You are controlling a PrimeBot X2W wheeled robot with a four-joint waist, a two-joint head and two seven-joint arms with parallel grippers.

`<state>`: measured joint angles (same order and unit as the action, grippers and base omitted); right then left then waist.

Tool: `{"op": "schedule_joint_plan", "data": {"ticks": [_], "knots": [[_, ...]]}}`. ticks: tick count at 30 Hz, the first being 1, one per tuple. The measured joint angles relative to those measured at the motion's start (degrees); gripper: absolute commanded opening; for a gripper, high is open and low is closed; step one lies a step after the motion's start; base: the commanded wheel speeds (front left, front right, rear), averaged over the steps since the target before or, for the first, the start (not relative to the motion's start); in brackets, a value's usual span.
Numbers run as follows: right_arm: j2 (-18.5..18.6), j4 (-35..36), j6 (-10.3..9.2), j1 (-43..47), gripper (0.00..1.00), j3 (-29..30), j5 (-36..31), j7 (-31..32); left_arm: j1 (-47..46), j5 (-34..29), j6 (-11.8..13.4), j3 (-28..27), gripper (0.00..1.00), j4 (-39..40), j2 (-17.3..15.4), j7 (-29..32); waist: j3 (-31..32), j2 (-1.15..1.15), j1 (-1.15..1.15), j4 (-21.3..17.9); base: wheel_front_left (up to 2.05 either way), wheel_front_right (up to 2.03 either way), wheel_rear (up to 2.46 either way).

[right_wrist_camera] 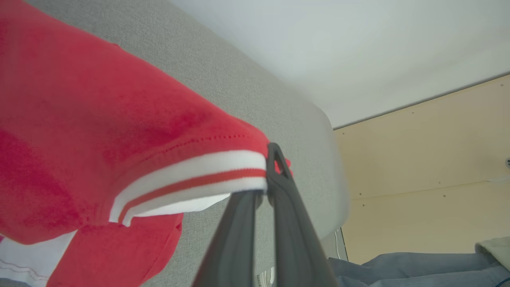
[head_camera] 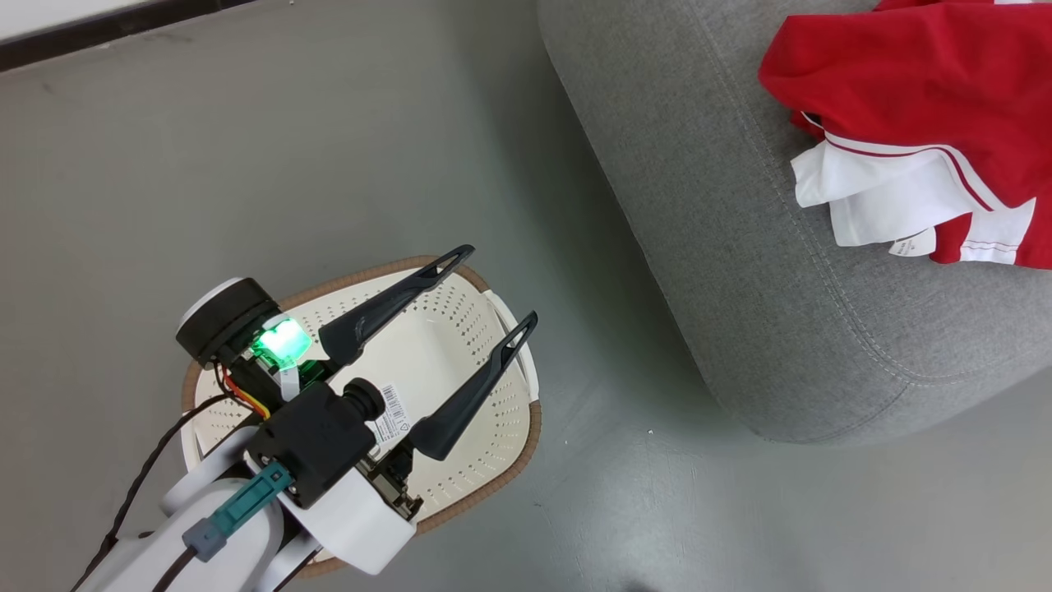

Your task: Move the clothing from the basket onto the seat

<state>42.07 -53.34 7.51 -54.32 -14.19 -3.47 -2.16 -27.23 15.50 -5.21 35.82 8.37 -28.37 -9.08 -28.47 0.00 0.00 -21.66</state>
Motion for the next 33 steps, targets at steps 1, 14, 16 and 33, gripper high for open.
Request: {"op": "schedule_joint_plan", "data": {"ticks": [1, 14, 16, 33], "knots": [[0.14, 0.01, 0.0, 0.0, 0.0, -0.99, -1.31, 0.63, 0.0, 0.0, 0.01, -0.01, 1.0, 0.08, -0.03, 0.0, -0.1, 0.0, 0.0, 0.07, 0.0, 0.0, 0.0], [0.03, -1.07, 0.04, -0.04, 0.0, -10.07, -6.69, 4.8, 0.0, -0.01, 0.27, -0.2, 1.0, 1.41, -0.14, 0.49, -1.44, 0.0, 0.0, 0.63, 0.0, 0.0, 0.0], [0.02, -1.36, 0.04, -0.04, 0.0, -10.95, -7.6, 5.53, 0.0, -0.02, 0.68, -0.2, 1.0, 1.65, -0.15, 0.51, -1.73, 0.0, 0.0, 0.75, 0.0, 0.0, 0.0], [-0.45, -4.31, 0.04, -0.88, 0.0, -14.14, -7.57, 6.69, 0.0, -0.19, 0.76, -0.37, 1.0, 2.77, -0.42, 0.49, -3.47, 0.0, 0.0, 1.26, 0.0, 0.0, 0.0]]}}
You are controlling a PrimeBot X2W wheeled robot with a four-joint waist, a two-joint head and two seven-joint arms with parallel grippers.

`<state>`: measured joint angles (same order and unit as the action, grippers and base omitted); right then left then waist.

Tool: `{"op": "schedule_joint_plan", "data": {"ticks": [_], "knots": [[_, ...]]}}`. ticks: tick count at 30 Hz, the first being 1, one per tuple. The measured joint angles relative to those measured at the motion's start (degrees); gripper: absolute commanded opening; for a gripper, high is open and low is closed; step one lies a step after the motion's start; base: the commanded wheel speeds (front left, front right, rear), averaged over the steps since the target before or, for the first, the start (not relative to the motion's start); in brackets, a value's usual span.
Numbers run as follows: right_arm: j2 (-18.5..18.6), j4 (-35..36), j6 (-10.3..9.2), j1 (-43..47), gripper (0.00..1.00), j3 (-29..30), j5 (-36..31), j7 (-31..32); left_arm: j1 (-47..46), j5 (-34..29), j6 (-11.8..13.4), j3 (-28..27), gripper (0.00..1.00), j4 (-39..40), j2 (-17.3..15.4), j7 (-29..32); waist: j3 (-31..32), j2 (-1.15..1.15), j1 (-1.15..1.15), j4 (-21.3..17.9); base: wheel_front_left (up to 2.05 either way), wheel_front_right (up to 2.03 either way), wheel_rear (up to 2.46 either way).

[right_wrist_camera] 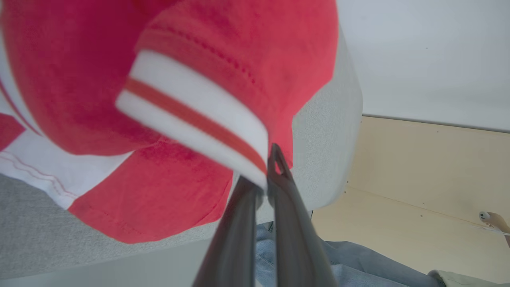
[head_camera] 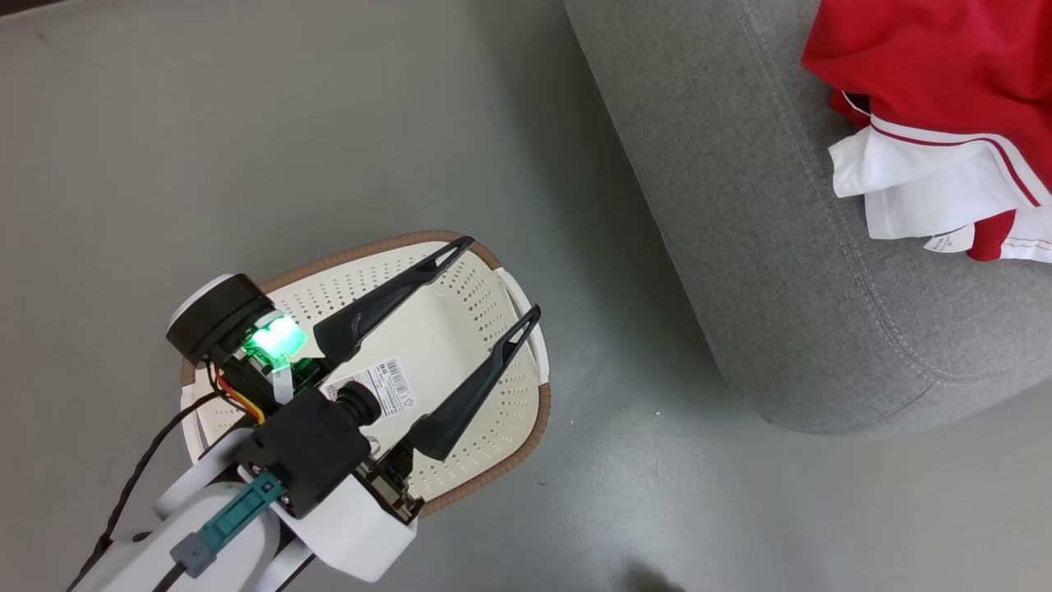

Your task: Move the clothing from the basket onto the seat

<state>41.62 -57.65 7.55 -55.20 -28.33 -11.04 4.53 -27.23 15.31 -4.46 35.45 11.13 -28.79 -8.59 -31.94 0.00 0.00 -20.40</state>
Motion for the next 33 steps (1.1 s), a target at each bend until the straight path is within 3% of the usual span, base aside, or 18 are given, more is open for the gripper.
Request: {"op": "schedule_joint_plan", "data": {"ticks": [2, 4, 7, 9, 11, 13, 33], "knots": [[-0.1, -0.31, 0.0, 0.0, 0.12, -0.05, 0.01, -0.01, 0.0, 0.0, 0.0, -0.02, 1.0, 0.0, -0.07, 0.0, -0.04, 0.0, 0.0, -0.14, 0.0, 0.0, 0.0], [-0.34, -0.52, 0.0, -0.01, 0.33, 0.04, 0.2, -0.07, 0.0, -0.01, 0.01, -0.04, 1.0, -0.01, -0.07, 0.0, -0.01, 0.0, 0.0, -0.29, 0.0, 0.0, 0.0], [-0.7, -0.89, 0.0, -0.01, 0.49, 0.26, 0.67, -0.15, 0.0, 0.0, 0.01, -0.04, 1.0, -0.02, -0.08, 0.0, 0.05, 0.0, 0.0, -0.44, 0.0, 0.0, 0.0], [-1.01, -1.3, 0.0, -0.01, 0.74, 0.41, 1.08, -0.53, 0.0, 0.0, 0.01, -0.04, 1.0, -0.07, -0.11, 0.0, 0.13, 0.0, 0.0, -0.6, 0.0, 0.0, 0.0], [-1.45, -1.58, 0.0, -0.02, 0.93, 0.74, 1.88, -0.57, 0.0, -0.01, 0.01, -0.03, 1.0, -0.13, -0.15, 0.0, 0.23, 0.0, 0.0, -0.77, 0.0, 0.0, 0.0], [-1.79, -1.86, 0.0, -0.02, 1.0, 0.79, 2.47, -0.75, 0.0, -0.01, 0.01, -0.03, 1.0, -0.24, -0.19, 0.0, 0.33, 0.0, 0.0, -0.95, 0.0, 0.0, 0.0], [-4.04, -3.23, 0.0, 0.96, 1.0, -0.33, 6.93, -4.79, 0.01, 0.02, 0.43, 0.04, 1.0, -1.75, -0.03, -0.59, 2.02, 0.0, 0.0, -2.55, 0.0, 0.0, 0.0]]}}
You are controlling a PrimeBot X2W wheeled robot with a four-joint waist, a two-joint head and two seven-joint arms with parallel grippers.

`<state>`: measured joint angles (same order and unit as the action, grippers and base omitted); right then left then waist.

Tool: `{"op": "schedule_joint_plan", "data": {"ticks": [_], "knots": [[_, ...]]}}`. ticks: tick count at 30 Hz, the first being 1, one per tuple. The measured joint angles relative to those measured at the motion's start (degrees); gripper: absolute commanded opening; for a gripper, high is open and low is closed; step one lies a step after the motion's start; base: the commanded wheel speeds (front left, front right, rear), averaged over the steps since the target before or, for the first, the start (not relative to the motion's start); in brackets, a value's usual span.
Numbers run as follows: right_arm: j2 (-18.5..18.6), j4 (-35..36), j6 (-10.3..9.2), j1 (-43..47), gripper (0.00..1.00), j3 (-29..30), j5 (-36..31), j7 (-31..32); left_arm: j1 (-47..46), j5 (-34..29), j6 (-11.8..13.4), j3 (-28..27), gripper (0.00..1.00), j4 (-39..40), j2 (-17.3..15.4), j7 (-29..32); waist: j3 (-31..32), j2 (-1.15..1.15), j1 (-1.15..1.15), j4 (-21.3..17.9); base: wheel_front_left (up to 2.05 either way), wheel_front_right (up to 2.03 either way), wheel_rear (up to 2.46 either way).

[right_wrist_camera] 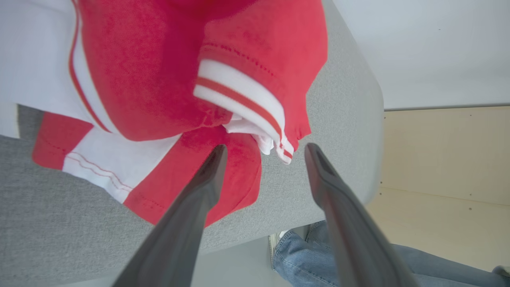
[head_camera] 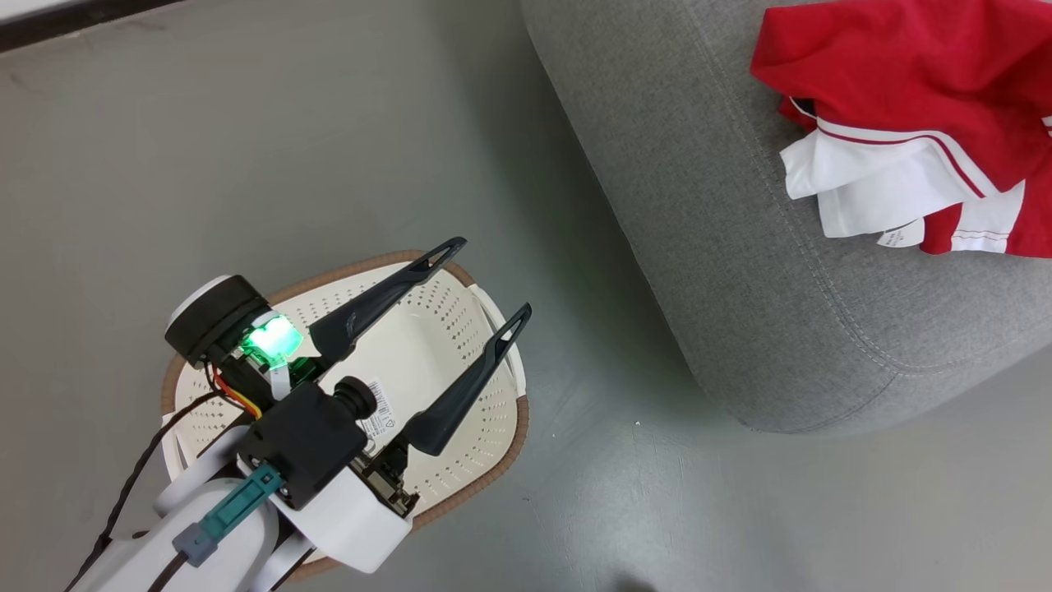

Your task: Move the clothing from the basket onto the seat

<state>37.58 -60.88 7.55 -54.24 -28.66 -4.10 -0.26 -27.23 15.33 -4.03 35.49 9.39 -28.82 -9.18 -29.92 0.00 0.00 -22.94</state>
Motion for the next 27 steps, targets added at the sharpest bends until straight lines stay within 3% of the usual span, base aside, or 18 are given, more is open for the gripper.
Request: {"op": "schedule_joint_plan", "data": {"ticks": [17, 27], "knots": [[-1.27, 6.92, 0.0, 0.12, 1.0, -4.36, 1.75, -4.75, 1.03, 0.64, 1.34, -0.8, 1.0, -2.55, 1.09, -2.55, 3.86, 0.0, 0.0, -1.37, 0.0, 0.0, 0.0], [-4.76, 10.21, 0.0, 0.13, 1.0, -4.13, 6.97, -6.91, 1.82, 1.15, 3.1, -2.4, 1.0, -5.0, 2.2, -3.54, 6.54, 0.0, 0.0, -0.41, 0.0, 0.0, 0.0]]}}
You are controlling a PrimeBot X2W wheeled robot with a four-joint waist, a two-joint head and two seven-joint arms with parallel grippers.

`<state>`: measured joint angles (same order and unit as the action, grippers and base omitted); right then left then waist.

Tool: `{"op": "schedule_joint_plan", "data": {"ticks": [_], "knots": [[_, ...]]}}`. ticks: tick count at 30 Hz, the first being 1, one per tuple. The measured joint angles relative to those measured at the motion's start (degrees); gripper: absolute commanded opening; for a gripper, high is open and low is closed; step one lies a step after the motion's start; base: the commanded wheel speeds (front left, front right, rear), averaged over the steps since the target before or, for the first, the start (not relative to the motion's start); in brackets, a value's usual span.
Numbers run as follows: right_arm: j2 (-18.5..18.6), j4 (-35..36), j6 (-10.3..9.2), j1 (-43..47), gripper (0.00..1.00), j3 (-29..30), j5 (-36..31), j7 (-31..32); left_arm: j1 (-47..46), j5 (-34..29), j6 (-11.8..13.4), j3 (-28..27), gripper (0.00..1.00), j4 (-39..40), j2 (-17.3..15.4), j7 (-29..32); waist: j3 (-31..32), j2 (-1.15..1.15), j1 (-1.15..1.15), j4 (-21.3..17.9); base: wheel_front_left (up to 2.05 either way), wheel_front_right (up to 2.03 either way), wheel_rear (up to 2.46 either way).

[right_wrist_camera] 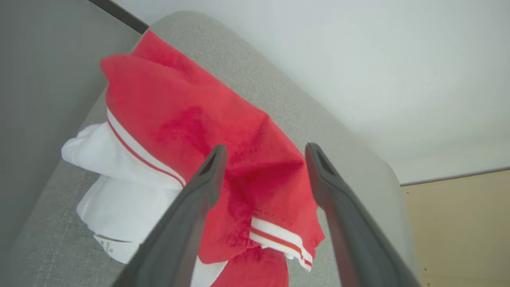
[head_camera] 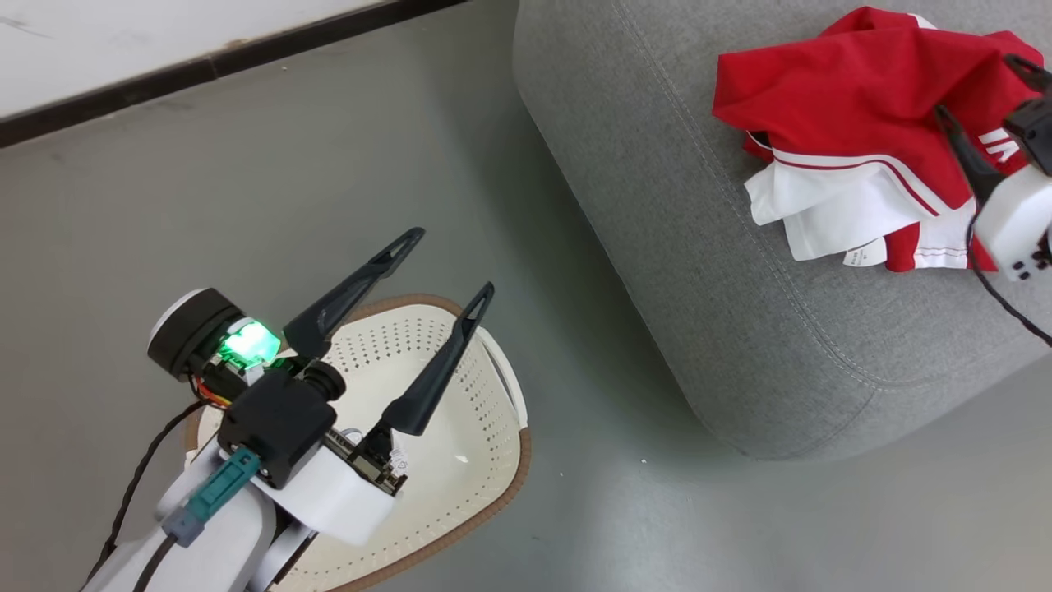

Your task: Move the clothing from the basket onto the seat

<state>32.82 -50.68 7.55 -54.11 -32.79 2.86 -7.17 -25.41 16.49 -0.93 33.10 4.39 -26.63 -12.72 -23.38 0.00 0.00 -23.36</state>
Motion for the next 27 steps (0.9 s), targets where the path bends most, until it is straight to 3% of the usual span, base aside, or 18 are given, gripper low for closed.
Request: {"op": "schedule_joint_plan", "data": {"ticks": [11, 27], "knots": [[-3.71, 2.69, 0.0, 0.0, 1.0, 2.91, 3.38, -2.98, 3.11, 1.46, 3.77, -3.13, 1.0, -3.5, 1.59, -0.8, 2.97, 0.0, 0.0, 3.24, 0.0, 0.0, 0.0], [-10.12, 3.65, -0.01, 3.86, 1.0, 13.37, 6.27, -5.52, 7.92, 4.37, 11.74, -9.82, 1.0, -9.25, 5.19, -1.43, 7.69, 0.0, 0.0, 9.18, 0.0, 0.0, 0.0]]}}
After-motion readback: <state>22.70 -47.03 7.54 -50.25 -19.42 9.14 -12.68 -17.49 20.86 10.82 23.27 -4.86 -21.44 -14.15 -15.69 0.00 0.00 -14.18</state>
